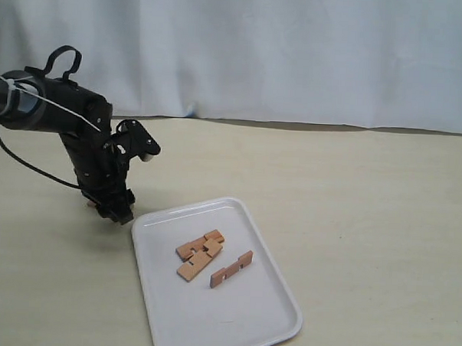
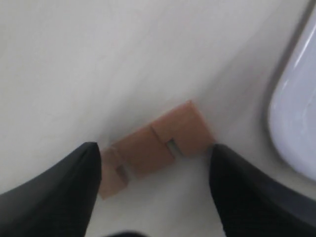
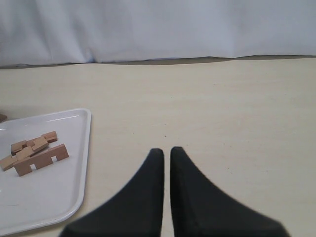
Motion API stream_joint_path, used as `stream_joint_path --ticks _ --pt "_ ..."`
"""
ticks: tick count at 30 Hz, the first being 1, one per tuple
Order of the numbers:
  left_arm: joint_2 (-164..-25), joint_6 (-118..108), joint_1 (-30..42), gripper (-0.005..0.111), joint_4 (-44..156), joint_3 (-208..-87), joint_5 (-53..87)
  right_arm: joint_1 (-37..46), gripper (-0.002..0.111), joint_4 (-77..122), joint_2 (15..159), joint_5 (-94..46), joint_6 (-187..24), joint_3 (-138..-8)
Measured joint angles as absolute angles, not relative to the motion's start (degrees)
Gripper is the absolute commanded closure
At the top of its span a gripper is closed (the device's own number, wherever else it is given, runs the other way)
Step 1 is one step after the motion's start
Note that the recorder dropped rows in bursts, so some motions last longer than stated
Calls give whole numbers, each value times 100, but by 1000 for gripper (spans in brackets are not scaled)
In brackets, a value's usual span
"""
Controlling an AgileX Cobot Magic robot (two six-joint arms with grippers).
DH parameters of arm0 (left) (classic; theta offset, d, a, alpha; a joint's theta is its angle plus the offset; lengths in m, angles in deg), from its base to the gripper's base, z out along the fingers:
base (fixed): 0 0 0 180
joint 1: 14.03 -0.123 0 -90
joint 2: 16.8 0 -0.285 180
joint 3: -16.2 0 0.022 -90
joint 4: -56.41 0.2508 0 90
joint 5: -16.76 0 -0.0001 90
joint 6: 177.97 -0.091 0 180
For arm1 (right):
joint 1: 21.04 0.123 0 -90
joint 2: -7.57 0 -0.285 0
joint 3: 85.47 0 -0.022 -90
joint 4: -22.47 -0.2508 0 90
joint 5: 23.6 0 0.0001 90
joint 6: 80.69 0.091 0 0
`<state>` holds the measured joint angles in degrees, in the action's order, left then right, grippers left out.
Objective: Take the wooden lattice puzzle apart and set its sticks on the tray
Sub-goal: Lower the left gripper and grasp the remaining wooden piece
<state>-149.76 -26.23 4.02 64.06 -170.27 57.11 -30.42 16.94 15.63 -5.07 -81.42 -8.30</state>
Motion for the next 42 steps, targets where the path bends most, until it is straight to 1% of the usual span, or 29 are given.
stream_joint_path --ticks 13,21,27,37,39,42 --pt "-15069 -2670 335 45 6443 -17088 5717 -3042 104 1694 1563 -507 -8142 -830" --pt "-15115 -2798 247 45 5544 -17195 5933 -3042 104 1694 1563 -507 -8142 -830" --pt "-15164 -2847 -64 45 4805 -17358 6137 -3042 104 1694 1563 -507 -8142 -830" --pt "-15170 -2677 -213 45 4366 -17358 5722 -3042 104 1694 1563 -507 -8142 -830" --pt "-15170 -2655 -213 40 4281 -17358 5622 -3042 104 1694 1563 -507 -8142 -830" --pt "-15170 -2496 -213 22 4271 -17358 5577 -3042 104 1694 1563 -507 -8142 -830"
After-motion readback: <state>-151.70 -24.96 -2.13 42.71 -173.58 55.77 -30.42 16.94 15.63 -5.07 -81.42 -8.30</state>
